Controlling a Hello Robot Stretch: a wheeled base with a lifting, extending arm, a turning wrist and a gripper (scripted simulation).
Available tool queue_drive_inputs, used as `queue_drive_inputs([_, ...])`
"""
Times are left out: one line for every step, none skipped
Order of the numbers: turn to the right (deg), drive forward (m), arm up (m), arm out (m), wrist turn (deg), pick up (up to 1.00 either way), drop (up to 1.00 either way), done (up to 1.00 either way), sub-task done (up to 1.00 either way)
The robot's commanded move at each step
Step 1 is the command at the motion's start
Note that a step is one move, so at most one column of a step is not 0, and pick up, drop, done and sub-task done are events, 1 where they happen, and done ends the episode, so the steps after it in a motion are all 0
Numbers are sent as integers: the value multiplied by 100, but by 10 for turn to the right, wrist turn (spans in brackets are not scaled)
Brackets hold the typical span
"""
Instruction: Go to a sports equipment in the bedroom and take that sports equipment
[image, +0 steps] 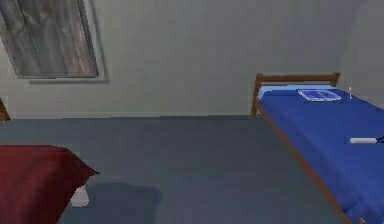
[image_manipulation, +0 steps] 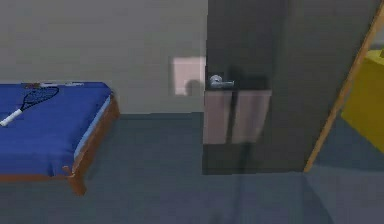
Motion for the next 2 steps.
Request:
queue_drive_inputs([-30,0,0,0,0,0,0,0,0])
queue_drive_inputs([0,15,0,0,0,0,0,0,0])
